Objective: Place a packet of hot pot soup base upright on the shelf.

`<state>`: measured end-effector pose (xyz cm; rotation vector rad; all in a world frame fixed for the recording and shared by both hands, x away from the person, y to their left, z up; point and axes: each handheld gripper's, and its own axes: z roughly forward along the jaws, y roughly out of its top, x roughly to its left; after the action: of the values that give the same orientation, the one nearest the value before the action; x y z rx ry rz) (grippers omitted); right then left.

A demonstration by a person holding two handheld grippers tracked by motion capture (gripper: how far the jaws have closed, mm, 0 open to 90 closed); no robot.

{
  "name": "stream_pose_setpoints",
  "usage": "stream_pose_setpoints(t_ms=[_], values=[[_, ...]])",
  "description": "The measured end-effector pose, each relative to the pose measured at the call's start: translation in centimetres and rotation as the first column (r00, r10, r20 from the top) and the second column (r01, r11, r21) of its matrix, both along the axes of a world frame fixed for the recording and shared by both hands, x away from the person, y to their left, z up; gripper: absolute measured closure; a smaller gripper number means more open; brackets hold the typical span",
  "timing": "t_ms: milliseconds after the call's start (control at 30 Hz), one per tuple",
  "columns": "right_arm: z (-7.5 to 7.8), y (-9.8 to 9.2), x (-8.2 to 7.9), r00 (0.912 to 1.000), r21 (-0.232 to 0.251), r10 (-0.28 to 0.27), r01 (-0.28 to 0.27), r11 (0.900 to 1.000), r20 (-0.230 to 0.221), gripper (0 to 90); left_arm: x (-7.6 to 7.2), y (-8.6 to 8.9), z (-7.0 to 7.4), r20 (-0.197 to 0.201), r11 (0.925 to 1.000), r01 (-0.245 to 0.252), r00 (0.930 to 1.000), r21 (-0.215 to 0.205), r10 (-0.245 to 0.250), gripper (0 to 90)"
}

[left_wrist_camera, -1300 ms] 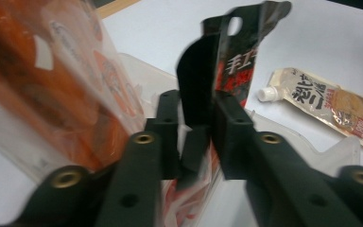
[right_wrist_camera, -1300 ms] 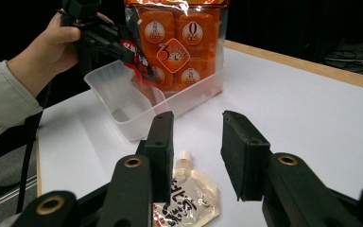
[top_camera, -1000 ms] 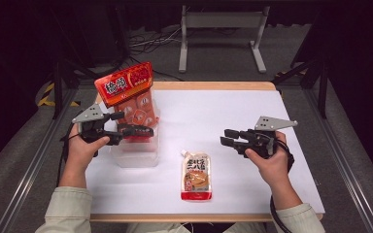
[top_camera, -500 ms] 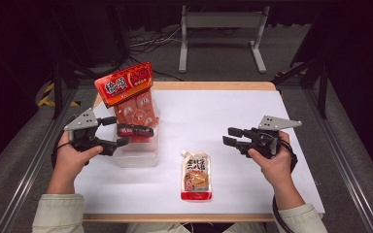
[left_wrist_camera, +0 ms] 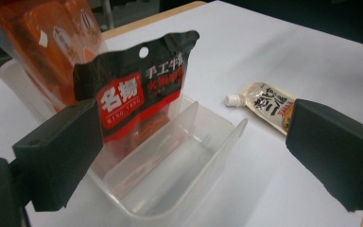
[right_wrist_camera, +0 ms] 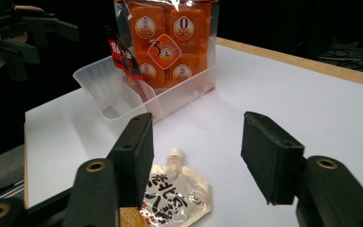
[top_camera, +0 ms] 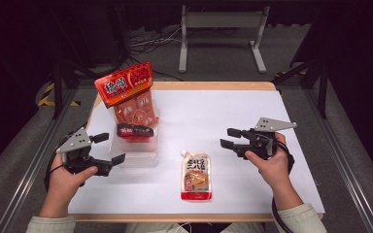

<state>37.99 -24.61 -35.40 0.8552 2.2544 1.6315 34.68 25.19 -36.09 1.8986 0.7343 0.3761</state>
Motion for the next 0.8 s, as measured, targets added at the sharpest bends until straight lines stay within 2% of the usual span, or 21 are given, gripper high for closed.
stream_pose_setpoints(t_ms=[167, 267, 467, 800], values=[[-0.4, 0.5, 0.4, 1.0000, -0.006, 0.006, -0.006, 1.000, -0.005, 39.0, -0.3, 0.5, -0.2, -0.023, 0.9994, -0.033, 0.9992, 0.011, 0.033, 3.5], [-0.7, 0.8, 0.6, 0.9999, -0.013, 0.009, -0.009, 1.000, -0.010, 37.4, -0.5, 0.8, -0.3, -0.052, 0.9987, -0.050, 0.9974, -0.002, 0.050, 5.8], [-1.4, 1.5, 1.1, 0.9997, -0.012, 0.010, -0.011, 1.000, -0.023, 35.7, -0.9, 1.0, -0.3, -0.056, 0.9984, -0.056, 0.9969, -0.007, 0.055, 7.1], [-3.5, 3.4, 2.1, 0.9969, -0.068, 0.024, -0.030, 0.997, -0.074, 32.2, -1.3, 0.8, -0.3, -0.054, 0.9991, -0.042, 0.9977, -0.002, 0.042, 7.5]])
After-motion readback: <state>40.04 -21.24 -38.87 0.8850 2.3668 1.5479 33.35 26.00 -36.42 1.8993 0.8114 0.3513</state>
